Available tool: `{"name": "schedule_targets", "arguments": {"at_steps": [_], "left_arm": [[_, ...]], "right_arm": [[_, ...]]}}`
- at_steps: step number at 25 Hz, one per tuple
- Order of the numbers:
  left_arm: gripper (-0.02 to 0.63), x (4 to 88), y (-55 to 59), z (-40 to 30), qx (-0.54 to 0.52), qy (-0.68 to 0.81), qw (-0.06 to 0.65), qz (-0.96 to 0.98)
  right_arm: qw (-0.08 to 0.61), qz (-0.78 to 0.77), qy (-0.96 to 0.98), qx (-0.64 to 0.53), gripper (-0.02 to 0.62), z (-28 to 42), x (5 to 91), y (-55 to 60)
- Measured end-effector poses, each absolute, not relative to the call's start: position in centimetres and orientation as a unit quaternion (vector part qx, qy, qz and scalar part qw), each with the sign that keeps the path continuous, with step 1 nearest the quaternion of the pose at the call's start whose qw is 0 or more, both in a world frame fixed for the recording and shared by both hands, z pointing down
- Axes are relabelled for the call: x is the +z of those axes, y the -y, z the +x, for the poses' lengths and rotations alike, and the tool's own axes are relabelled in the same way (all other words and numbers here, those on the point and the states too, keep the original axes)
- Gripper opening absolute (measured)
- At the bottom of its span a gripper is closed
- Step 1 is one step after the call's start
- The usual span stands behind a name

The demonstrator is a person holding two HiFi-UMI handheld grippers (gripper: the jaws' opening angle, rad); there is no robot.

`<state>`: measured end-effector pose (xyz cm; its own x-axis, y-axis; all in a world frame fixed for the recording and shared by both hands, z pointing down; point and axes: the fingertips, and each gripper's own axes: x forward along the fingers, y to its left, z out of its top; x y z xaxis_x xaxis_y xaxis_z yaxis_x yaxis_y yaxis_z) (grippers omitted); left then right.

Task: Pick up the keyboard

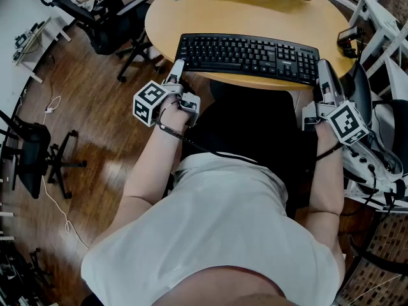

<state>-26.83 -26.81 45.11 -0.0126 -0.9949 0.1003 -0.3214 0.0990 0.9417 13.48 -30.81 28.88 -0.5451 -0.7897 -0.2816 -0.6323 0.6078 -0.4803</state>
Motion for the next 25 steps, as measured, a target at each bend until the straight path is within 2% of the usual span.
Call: {"name": "schedule_targets", "arguments": {"at_steps": [5, 9, 11, 15, 25], "left_arm": [[0.421, 44.5, 25.5, -29.3, -0.417, 0.584, 0.447, 0.535], [0.416, 44.4, 25.5, -29.1, -0.425, 0.572, 0.455, 0.534], [0.413, 44.4, 25.6, -28.8, -0.426, 0.566, 0.461, 0.535], [0.413, 44.4, 25.3, -28.7, -0.424, 0.561, 0.467, 0.537], [0.411, 43.6, 25.6, -28.1, -0.409, 0.547, 0.48, 0.55]], "right_arm": [[0.259, -0.401, -0.861, -0.178, 0.057, 12.4, 29.4, 32.2], [0.24, -0.466, -0.835, -0.171, 0.06, 15.9, 31.4, 32.7], [0.218, -0.507, -0.815, -0.176, 0.083, 18.1, 33.0, 33.1], [0.196, -0.515, -0.798, -0.243, 0.192, 19.3, 36.8, 33.9], [0.202, -0.458, -0.799, -0.333, 0.216, 15.4, 39.1, 34.1]]}}
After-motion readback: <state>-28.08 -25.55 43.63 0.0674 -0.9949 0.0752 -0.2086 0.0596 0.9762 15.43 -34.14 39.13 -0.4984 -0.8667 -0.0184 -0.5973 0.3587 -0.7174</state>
